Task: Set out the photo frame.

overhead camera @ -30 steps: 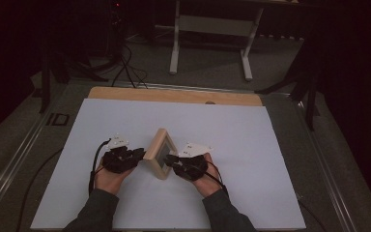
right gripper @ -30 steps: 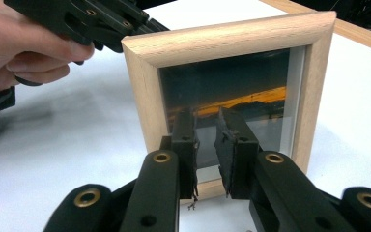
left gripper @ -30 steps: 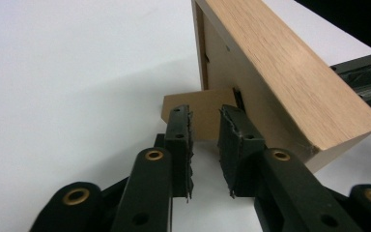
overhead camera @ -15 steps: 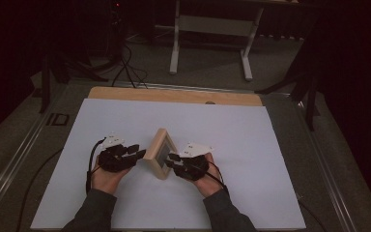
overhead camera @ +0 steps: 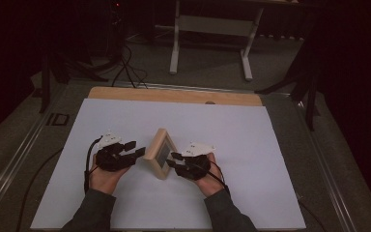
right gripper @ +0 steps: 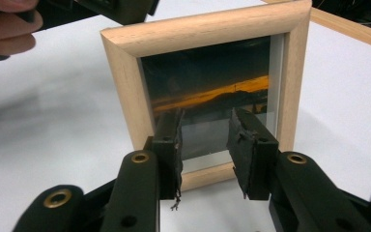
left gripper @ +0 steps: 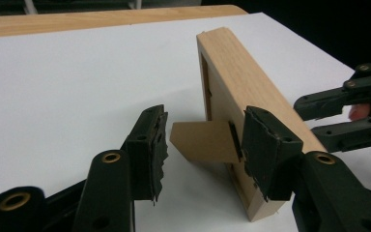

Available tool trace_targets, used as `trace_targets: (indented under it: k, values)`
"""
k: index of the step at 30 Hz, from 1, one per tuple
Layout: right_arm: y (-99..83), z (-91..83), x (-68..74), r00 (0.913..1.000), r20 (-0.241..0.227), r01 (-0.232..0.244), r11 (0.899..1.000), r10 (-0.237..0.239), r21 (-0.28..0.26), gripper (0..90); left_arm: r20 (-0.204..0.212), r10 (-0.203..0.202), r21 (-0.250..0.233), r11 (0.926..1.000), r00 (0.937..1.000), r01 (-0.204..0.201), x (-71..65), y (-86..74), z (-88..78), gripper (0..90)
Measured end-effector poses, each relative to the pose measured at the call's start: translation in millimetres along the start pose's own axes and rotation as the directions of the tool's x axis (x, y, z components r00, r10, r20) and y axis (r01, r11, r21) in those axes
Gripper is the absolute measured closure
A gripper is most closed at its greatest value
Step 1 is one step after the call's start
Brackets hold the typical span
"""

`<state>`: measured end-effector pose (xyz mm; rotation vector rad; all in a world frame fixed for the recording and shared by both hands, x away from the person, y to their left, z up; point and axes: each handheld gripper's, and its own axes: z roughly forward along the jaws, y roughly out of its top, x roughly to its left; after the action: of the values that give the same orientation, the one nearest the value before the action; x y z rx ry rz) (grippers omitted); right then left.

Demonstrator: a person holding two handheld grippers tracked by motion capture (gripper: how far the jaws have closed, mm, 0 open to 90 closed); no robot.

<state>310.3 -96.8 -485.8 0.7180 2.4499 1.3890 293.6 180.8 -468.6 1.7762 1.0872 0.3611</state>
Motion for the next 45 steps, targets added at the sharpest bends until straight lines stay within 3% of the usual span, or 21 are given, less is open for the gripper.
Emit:
trace_targets:
  k: [7, 17, 27, 37, 45]
  values:
    - [-1.5, -0.8, -3.1, 0.9999, 0.008, -0.008, 1.000, 0.008, 0.000, 64.0, -0.001, -0.004, -0.029, 0.9996, 1.0000, 0.004, -5.2, 4.4, -5.3, 45.5]
    - [-1.9, -4.8, -8.4, 0.9994, 0.024, -0.026, 1.000, 0.026, -0.010, 61.0, 0.037, 0.013, -0.039, 0.9992, 0.9992, -0.011, -16.0, 9.9, -7.6, 37.2]
    - [-2.4, -12.4, -17.3, 0.9974, 0.045, -0.055, 0.998, 0.056, -0.033, 57.2, 0.063, 0.022, -0.007, 0.9997, 0.9978, -0.021, -26.0, 7.1, 1.5, 35.8]
    - [-1.5, -19.2, -22.6, 0.9956, 0.057, -0.072, 0.996, 0.075, -0.055, 56.4, 0.057, 0.035, 0.044, 0.9983, 0.9978, -0.038, -33.6, -0.1, 14.8, 36.2]
    - [0.5, -25.1, -25.8, 0.9947, 0.062, -0.077, 0.994, 0.082, -0.077, 56.3, 0.055, 0.022, 0.068, 0.9973, 0.9982, -0.026, -34.1, -3.5, 20.7, 39.4]
